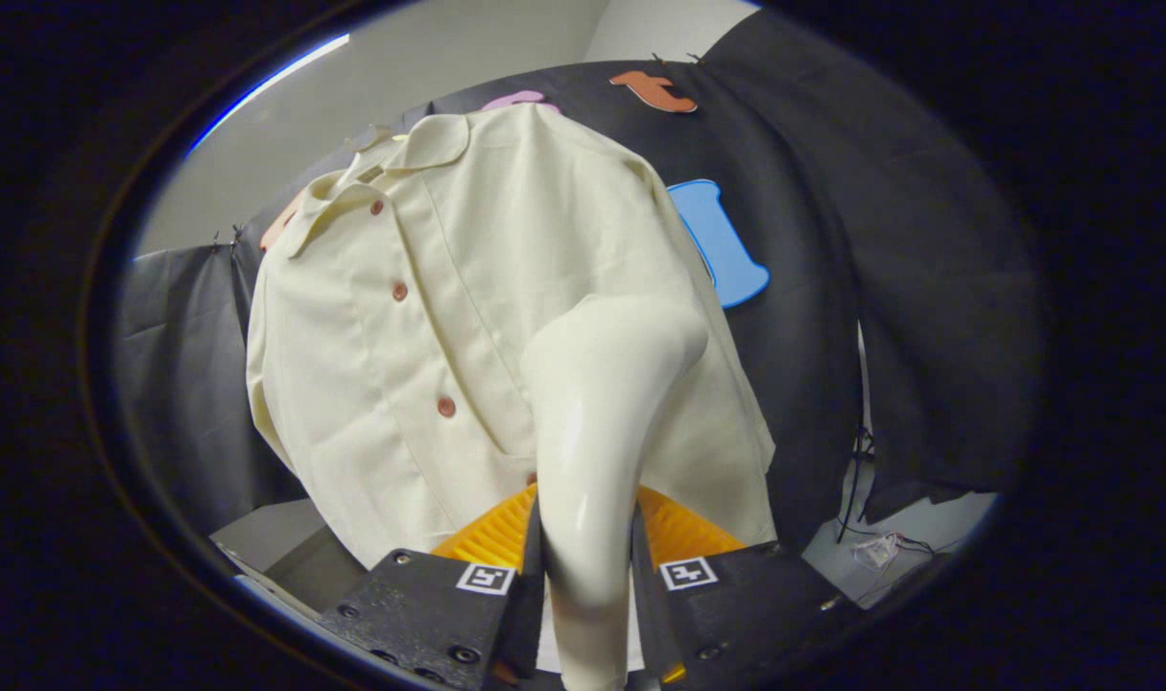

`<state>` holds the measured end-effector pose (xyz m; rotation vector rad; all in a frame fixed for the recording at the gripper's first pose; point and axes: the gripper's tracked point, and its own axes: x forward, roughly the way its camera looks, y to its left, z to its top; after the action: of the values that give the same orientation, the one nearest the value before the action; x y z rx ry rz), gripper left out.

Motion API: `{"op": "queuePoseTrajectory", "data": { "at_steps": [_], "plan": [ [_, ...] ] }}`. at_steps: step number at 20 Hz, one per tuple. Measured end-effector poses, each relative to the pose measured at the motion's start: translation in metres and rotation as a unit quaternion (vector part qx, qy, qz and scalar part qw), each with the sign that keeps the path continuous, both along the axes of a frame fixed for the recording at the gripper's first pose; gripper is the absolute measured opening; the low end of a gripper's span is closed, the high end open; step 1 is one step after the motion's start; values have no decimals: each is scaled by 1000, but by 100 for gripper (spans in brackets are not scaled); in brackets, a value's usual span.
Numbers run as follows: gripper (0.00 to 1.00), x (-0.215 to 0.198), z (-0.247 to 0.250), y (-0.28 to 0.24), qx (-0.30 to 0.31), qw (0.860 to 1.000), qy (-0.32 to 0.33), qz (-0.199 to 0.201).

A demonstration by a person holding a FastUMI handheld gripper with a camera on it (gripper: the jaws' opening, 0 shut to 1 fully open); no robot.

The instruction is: Iron the clothes twice with a garment steamer, once on the left side and once on the right side.

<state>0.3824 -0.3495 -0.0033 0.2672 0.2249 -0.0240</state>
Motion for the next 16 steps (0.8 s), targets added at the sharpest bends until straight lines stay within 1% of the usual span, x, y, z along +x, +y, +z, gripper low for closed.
{"op": "queuePoseTrajectory", "data": {
  "at_steps": [4, 9, 11, 13, 16],
  "plan": [
    [41, -14, -48, -10, 29, 999, 12, 8],
    [41, -32, -96, -27, 41, 999, 32, 9],
    [41, -39, -117, -31, 47, 998, 43, 18],
    [41, -45, -132, -31, 62, 997, 48, 29],
    [41, -56, -156, -39, 81, 995, 58, 29]
  ]
}}
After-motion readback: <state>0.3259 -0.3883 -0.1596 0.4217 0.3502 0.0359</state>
